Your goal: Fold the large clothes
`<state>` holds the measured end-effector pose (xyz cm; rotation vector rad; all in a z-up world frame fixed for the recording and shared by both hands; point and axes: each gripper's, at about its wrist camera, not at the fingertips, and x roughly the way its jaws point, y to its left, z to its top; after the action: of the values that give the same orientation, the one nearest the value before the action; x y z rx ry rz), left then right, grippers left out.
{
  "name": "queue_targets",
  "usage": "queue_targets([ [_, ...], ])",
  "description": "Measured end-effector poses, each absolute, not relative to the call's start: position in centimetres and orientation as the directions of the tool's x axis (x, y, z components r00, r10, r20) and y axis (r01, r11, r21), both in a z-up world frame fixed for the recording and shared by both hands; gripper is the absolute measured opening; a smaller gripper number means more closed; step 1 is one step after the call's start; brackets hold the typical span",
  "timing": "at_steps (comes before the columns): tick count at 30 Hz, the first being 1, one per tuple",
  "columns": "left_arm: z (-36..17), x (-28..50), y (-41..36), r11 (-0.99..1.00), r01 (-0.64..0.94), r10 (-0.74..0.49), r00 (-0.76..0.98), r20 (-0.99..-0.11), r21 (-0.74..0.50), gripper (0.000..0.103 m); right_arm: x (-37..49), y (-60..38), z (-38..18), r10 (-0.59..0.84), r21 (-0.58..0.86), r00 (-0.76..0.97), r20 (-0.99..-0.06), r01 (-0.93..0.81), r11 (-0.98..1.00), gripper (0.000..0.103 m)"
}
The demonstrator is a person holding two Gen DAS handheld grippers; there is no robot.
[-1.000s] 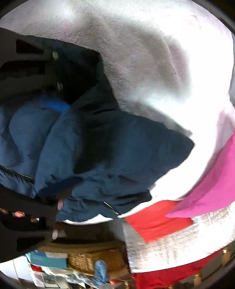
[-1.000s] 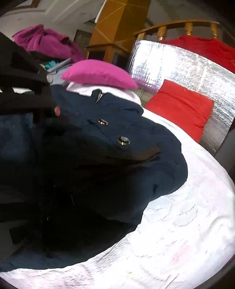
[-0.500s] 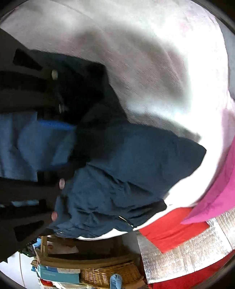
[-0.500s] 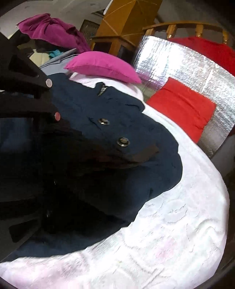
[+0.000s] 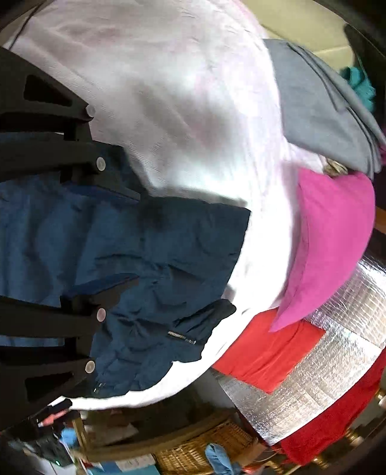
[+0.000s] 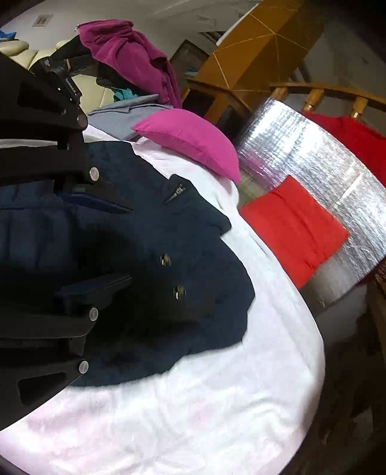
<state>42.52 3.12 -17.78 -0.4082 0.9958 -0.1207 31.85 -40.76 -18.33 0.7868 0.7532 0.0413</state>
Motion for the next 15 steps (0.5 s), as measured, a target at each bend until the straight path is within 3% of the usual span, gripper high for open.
queue_targets([
  [5,-22.6,45.0,2.8,0.949,-0.162,-0.186,0.398,-0.898,-0.269,0.049,34.8,-38.3,-21.4,0.374,0.645,0.654,-0.658,0.232,0.728,0.045],
  [11,-22.7,45.3,2.4,0.974,-0.125,-0.126,0.398,-0.909,-0.189,0.049,36.2,-37.4,-23.6,0.367,0.596,0.573,-0.733,0.283,0.751,0.039],
  [15,-21.7,45.1,1.8,0.967,-0.136,-0.137,0.434,-0.890,-0.215,0.049,36.7,-36.4,-20.9,0.380,0.598,0.600,-0.704,0.211,0.773,0.041],
])
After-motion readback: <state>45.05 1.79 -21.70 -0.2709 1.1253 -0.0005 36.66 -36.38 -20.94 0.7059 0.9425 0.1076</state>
